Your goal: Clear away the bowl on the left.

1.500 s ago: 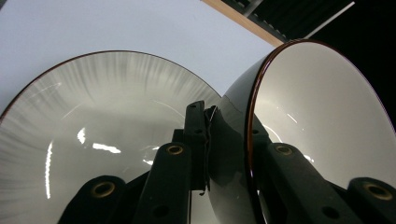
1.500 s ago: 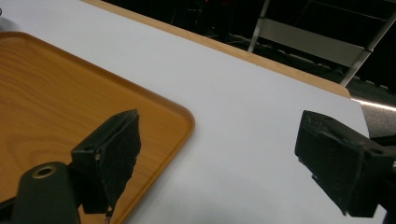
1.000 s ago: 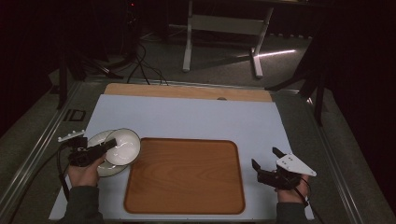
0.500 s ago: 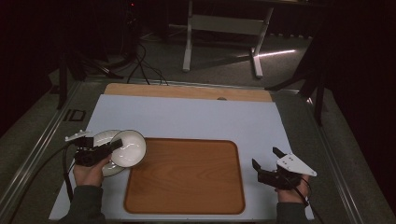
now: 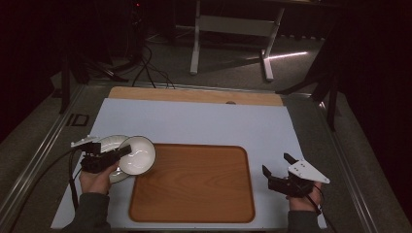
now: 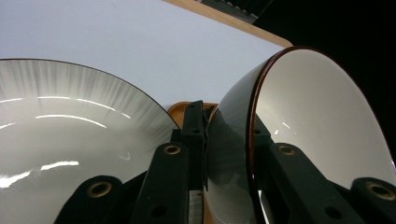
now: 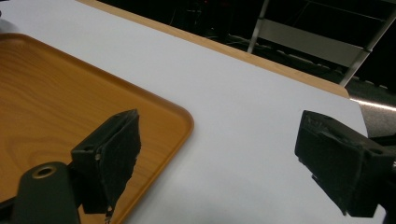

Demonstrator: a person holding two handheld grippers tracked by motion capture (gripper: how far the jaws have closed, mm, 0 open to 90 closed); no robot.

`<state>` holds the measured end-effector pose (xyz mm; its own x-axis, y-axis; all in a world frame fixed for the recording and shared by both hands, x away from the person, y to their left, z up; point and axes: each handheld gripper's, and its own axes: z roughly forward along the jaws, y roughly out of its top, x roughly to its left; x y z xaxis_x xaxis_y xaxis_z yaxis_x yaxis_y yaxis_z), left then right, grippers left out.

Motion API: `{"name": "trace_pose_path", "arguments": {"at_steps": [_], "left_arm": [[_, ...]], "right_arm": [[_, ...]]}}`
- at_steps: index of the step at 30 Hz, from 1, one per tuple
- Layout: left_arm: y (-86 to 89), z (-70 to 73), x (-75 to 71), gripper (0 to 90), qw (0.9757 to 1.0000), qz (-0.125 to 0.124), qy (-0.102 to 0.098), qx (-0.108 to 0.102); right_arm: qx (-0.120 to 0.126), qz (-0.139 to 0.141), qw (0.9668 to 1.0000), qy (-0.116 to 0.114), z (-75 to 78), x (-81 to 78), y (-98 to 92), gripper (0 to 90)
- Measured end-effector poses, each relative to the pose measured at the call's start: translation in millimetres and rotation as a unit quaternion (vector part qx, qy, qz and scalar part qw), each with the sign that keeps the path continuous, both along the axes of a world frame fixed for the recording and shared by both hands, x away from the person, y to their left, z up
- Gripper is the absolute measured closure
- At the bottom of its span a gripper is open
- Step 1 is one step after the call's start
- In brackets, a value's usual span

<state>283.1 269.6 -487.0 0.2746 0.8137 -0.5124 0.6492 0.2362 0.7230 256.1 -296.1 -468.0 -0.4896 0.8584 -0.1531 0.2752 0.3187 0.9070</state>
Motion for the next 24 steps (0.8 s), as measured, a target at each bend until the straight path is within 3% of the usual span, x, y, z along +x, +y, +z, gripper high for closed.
{"name": "trace_pose_path", "arguments": {"at_steps": [8,16,24], "left_arm": [[-3.9,0.1,0.6,77.8,1.0000,-0.008,-0.002,-0.001],[-17.6,0.8,3.0,77.6,0.9994,-0.032,-0.004,0.012],[-28.9,-0.4,4.9,77.6,0.9987,-0.051,-0.004,0.007]], "right_arm": [[0.000,0.000,1.0000,0.000,0.0,0.1,0.0,13.8],[0.000,0.000,1.0000,-0.001,0.0,0.1,0.0,13.8],[0.000,0.000,1.0000,0.000,0.0,0.0,0.1,13.9]]}}
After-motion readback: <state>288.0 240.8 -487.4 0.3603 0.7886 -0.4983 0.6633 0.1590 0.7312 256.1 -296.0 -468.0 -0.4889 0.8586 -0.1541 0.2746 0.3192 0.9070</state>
